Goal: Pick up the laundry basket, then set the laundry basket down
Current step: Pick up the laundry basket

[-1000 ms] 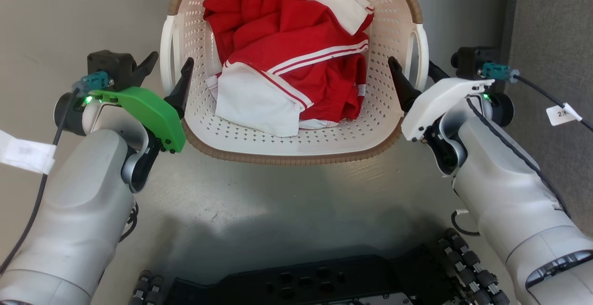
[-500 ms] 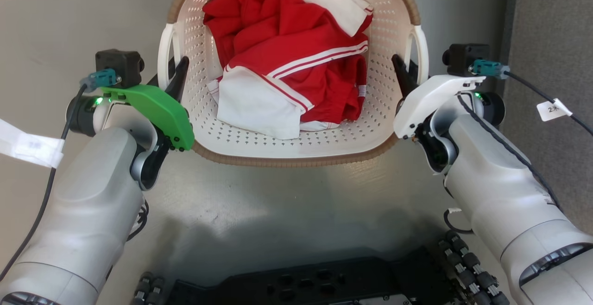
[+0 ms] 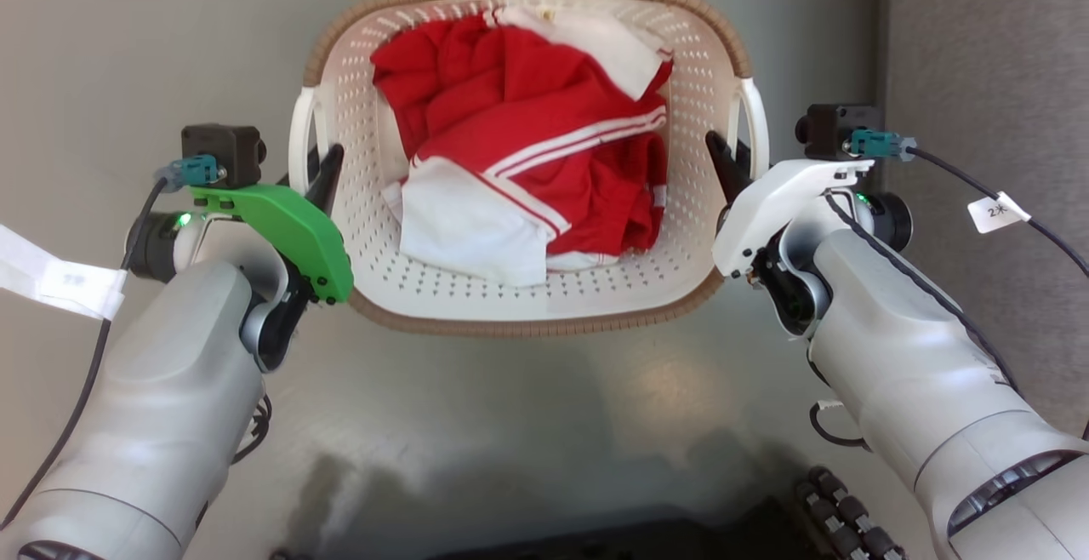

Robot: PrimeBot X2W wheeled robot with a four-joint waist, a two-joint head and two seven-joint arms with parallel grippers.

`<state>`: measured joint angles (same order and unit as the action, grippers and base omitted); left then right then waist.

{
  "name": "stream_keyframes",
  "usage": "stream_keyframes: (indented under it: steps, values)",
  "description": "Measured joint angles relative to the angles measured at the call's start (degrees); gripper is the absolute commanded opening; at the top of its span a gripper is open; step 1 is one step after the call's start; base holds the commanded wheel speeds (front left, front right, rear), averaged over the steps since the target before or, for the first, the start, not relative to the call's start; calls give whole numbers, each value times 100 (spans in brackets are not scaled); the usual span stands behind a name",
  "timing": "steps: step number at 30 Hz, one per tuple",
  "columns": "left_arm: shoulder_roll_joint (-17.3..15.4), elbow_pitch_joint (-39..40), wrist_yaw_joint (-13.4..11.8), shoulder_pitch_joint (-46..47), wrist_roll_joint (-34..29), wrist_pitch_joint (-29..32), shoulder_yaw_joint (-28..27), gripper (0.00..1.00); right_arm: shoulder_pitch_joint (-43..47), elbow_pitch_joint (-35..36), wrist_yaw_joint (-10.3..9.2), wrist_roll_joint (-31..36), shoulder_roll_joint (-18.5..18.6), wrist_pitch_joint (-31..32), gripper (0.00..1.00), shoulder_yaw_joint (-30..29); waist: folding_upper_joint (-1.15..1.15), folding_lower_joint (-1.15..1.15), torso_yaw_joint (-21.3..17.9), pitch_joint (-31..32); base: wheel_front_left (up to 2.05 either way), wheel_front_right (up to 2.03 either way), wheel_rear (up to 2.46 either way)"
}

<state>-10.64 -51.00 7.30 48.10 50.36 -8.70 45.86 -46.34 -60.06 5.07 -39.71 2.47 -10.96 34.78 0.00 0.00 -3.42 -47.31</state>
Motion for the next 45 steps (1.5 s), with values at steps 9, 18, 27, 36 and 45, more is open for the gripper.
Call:
stream_keyframes:
  steps: [9,18,27,36,45]
  values:
    - [22,-189,0,-121,415,478,210,0,29,-186,51,-407,-2,599,0,216,0,0,-64,706,0,0,0]
    - [44,-259,3,-213,659,767,292,0,24,-338,89,-633,-8,1058,0,426,0,0,-84,1359,0,0,0]
    - [151,-417,2,-564,1000,1093,453,0,247,-477,90,-892,-4,1493,0,616,0,-1,-77,2106,0,0,0]
    - [246,-576,2,-967,1301,1458,615,0,633,-555,91,-1090,8,1863,0,806,0,-1,-69,2852,0,0,0]
    - [380,-751,3,-1469,1551,1756,764,0,1197,-637,93,-1385,9,2214,0,950,0,-1,-80,3684,0,0,0]
